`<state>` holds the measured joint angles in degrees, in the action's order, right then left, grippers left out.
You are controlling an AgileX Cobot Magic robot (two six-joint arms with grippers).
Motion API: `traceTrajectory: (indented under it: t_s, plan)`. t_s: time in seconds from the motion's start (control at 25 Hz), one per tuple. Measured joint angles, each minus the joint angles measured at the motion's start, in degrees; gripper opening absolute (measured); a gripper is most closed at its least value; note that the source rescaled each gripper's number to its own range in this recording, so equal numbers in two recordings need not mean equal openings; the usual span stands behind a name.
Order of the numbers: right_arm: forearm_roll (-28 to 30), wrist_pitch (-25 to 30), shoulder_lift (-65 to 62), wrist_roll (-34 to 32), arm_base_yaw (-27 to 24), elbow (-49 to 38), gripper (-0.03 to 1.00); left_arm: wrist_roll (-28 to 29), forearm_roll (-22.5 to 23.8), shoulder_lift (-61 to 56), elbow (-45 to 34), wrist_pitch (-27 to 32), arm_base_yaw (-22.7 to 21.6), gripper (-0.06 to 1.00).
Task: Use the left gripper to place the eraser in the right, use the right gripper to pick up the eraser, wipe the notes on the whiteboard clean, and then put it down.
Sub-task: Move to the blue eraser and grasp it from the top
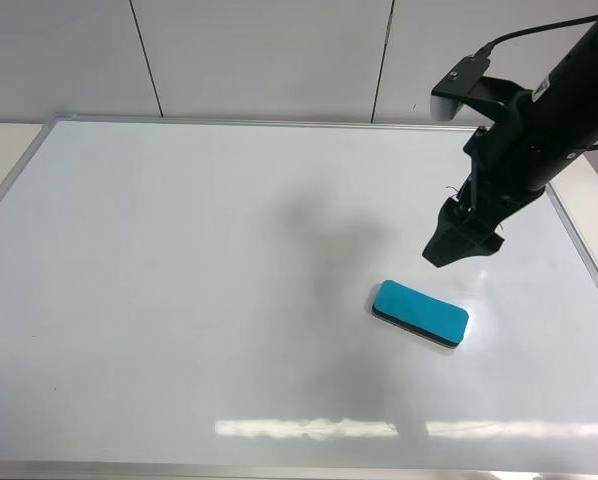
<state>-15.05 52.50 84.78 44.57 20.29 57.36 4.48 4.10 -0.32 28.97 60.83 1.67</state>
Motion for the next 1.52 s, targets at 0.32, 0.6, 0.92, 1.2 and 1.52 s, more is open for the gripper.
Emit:
traceTrajectory:
  t_s: [0.32, 0.6, 0.92, 1.2, 1.52]
  plan:
    - [0.0, -0.5, 2.1, 0.1, 1.7, -0.2, 0.91, 0.0, 0.0, 0.0, 0.0, 0.0, 0.0, 1.00]
    - [2.0, -7.7, 5.3, -0.4, 5.2, -3.7, 0.91, 0.0, 0.0, 0.0, 0.0, 0.0, 0.0, 1.00]
    - [3.0, -10.3, 10.2, -1.3, 7.3, -4.5, 0.91, 0.0, 0.0, 0.0, 0.0, 0.0, 0.0, 1.00]
    - [4.2, -10.3, 12.7, -1.4, 8.9, -4.4, 0.91, 0.0, 0.0, 0.0, 0.0, 0.0, 0.0, 1.00]
    - [6.5, -17.7, 12.7, -3.4, 9.7, -10.6, 0.91, 0.0, 0.1, 0.0, 0.0, 0.0, 0.0, 1.00]
